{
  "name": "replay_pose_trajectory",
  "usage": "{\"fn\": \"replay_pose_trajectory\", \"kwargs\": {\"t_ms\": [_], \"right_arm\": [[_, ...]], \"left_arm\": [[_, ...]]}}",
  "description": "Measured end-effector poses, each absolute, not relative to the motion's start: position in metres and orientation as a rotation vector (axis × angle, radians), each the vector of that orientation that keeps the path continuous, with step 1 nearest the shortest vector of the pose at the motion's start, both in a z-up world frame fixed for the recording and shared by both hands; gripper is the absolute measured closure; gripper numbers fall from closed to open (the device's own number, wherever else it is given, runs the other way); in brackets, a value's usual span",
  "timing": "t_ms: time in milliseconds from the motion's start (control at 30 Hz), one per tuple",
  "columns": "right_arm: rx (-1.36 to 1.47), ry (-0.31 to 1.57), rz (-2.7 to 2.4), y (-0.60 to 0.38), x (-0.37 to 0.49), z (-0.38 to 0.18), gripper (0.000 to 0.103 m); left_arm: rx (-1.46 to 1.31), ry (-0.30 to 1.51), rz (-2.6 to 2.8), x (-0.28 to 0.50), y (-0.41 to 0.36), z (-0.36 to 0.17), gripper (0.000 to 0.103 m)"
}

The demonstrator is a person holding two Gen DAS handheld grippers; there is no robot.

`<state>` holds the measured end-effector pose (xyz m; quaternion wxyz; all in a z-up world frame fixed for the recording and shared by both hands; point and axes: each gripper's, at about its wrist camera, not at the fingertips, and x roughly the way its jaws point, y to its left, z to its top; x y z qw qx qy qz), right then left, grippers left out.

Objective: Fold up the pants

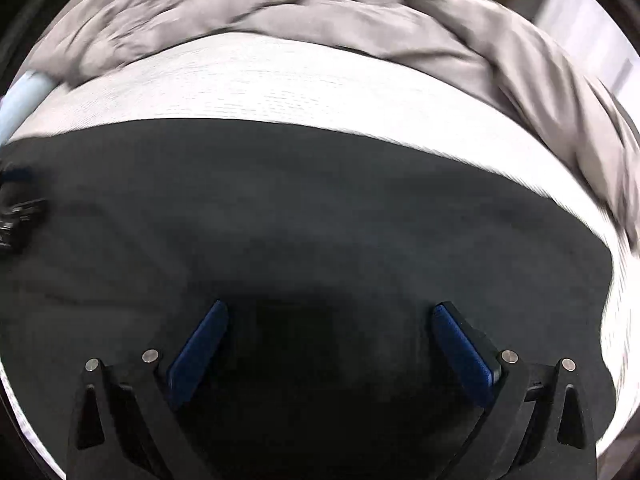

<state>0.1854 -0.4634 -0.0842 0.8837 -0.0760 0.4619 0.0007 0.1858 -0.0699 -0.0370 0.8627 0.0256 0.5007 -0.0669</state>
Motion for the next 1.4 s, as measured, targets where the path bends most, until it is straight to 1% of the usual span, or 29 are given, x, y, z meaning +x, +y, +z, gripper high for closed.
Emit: {"fn": "replay_pose_trajectory", "kwargs": {"t_ms": [67, 167, 233, 367, 400, 433, 467, 500, 533, 567, 667, 700, 767, 800, 967, 1033, 1067, 1133, 1167, 1200, 1300, 1400], "right_arm": [[-0.118, 0.955, -0.012, -0.475, 0.179, -0.083, 0.001], [-0.136, 0.945, -0.021, -0.465, 0.166, -0.079, 0.0], [-0.138, 0.942, -0.008, -0.455, 0.163, -0.075, 0.0], [-0.168, 0.914, 0.059, -0.442, 0.155, -0.069, 0.0], [-0.178, 0.904, 0.078, -0.446, 0.162, -0.07, 0.0], [-0.187, 0.902, 0.095, -0.442, 0.161, -0.07, 0.0], [-0.196, 0.906, 0.112, -0.439, 0.16, -0.072, 0.0], [-0.214, 0.908, 0.13, -0.435, 0.159, -0.074, 0.0], [-0.235, 0.908, 0.138, -0.435, 0.162, -0.077, 0.0], [-0.269, 0.906, 0.142, -0.43, 0.16, -0.079, 0.0], [-0.268, 0.92, 0.153, -0.428, 0.163, -0.083, 0.0], [-0.257, 0.924, 0.157, -0.43, 0.164, -0.083, 0.0], [-0.243, 0.931, 0.156, -0.433, 0.165, -0.083, 0.0], [-0.242, 0.93, 0.155, -0.433, 0.164, -0.083, 0.0], [-0.243, 0.93, 0.158, -0.433, 0.16, -0.082, 0.0], [-0.248, 0.933, 0.158, -0.434, 0.162, -0.083, 0.0], [-0.252, 0.933, 0.158, -0.433, 0.162, -0.083, 0.0], [-0.248, 0.935, 0.159, -0.433, 0.162, -0.084, 0.001], [-0.244, 0.936, 0.16, -0.434, 0.162, -0.084, 0.0], [-0.242, 0.937, 0.161, -0.435, 0.162, -0.084, 0.001], [-0.242, 0.939, 0.158, -0.434, 0.162, -0.085, 0.001], [-0.241, 0.939, 0.153, -0.431, 0.162, -0.082, 0.0]], "left_arm": [[0.062, 1.034, -0.126, 0.178, -0.064, -0.035, 0.0], [0.073, 1.031, -0.137, 0.165, -0.065, -0.026, 0.002], [0.079, 0.998, -0.18, 0.147, -0.059, -0.007, 0.003], [0.112, 0.896, -0.088, 0.124, -0.013, 0.019, 0.003], [0.103, 0.886, -0.061, 0.117, 0.003, 0.02, 0.004], [0.092, 0.89, -0.047, 0.111, 0.013, 0.018, 0.007], [0.075, 0.912, -0.032, 0.109, 0.03, 0.011, 0.019], [0.071, 0.952, -0.015, 0.11, 0.045, 0.001, 0.04], [0.073, 0.998, -0.004, 0.109, 0.058, -0.012, 0.049], [0.05, 1.018, -0.03, 0.107, 0.068, -0.02, 0.051], [-0.04, 0.991, -0.111, 0.101, 0.093, -0.024, 0.051], [-0.045, 0.987, -0.111, 0.1, 0.097, -0.021, 0.052], [0.026, 0.972, -0.042, 0.096, 0.098, -0.015, 0.055], [0.057, 0.976, -0.005, 0.093, 0.099, -0.014, 0.055], [-0.018, 0.972, 0.02, 0.087, 0.122, -0.013, 0.055], [-0.026, 0.991, 0.039, 0.09, 0.126, -0.02, 0.064], [-0.022, 1.0, 0.057, 0.092, 0.131, -0.023, 0.07], [-0.036, 0.996, 0.13, 0.089, 0.147, -0.023, 0.071], [-0.049, 0.994, 0.163, 0.089, 0.157, -0.023, 0.078], [-0.068, 0.991, 0.173, 0.086, 0.163, -0.022, 0.089], [-0.113, 0.979, 0.182, 0.083, 0.171, -0.017, 0.09], [-0.124, 0.927, 0.092, 0.083, 0.157, -0.003, 0.089]]}}
